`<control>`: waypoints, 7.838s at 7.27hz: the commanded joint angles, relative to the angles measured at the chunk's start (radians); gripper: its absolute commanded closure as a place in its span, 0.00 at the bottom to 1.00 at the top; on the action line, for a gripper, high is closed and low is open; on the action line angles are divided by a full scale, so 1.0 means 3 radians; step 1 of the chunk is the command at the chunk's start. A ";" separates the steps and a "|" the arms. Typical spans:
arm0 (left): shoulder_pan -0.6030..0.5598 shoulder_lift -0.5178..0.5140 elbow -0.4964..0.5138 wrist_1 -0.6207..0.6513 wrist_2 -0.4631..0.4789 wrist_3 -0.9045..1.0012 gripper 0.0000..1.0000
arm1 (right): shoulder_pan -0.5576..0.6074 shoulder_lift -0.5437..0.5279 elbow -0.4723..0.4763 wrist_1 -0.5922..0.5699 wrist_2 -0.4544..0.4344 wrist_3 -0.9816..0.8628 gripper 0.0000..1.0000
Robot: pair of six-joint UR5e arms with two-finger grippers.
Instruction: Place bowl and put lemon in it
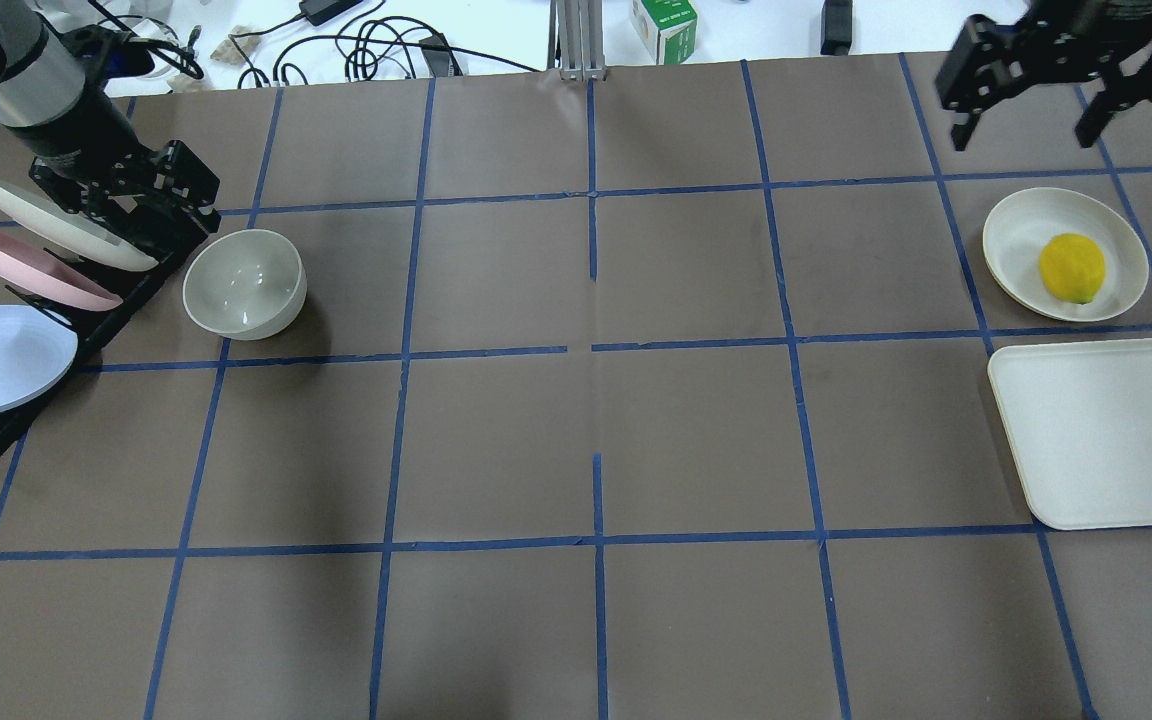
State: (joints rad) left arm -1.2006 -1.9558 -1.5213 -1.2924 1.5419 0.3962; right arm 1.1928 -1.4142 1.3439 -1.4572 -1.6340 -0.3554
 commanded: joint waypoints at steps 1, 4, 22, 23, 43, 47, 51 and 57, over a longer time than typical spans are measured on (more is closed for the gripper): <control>0.0248 -0.0321 -0.0017 0.0227 -0.0001 0.0188 0.05 | -0.0579 0.0239 0.0005 -0.0300 0.0016 -0.0883 0.00; 0.0208 -0.0496 -0.0073 0.0320 -0.0021 0.0040 0.01 | -0.0647 0.0495 -0.0011 -0.0506 0.0042 -0.0968 0.00; -0.1369 -0.0250 -0.0139 0.0267 -0.0604 -0.1848 1.00 | -0.0427 0.1687 0.0189 -0.1442 0.0037 -0.0861 0.79; -0.1625 -0.0276 -0.0251 0.0425 -0.0635 -0.2115 1.00 | -0.0427 0.1662 0.0169 -0.1437 0.0032 -0.0861 0.79; -0.1071 0.1242 0.0004 -0.1015 0.0030 -0.1019 0.00 | 0.2523 0.1163 -0.0348 -0.1138 0.0093 0.2299 0.78; -0.1070 0.1268 -0.0012 -0.1015 0.0025 -0.1009 0.00 | 0.2533 0.1488 0.0156 -0.1906 0.0068 0.2238 0.78; -0.1050 0.1278 -0.0027 -0.1015 0.0035 -0.0988 0.00 | 0.2533 0.1493 0.0460 -0.2234 0.0078 0.2238 0.69; -0.1050 0.1294 -0.0027 -0.1015 0.0040 -0.0978 0.00 | 0.2538 0.1066 0.0404 -0.1870 0.0047 0.2223 0.00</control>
State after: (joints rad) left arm -1.5158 -1.5683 -1.5291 -1.5969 1.5550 0.1027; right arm 1.9540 -1.0202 1.4776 -2.0874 -1.6200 0.3144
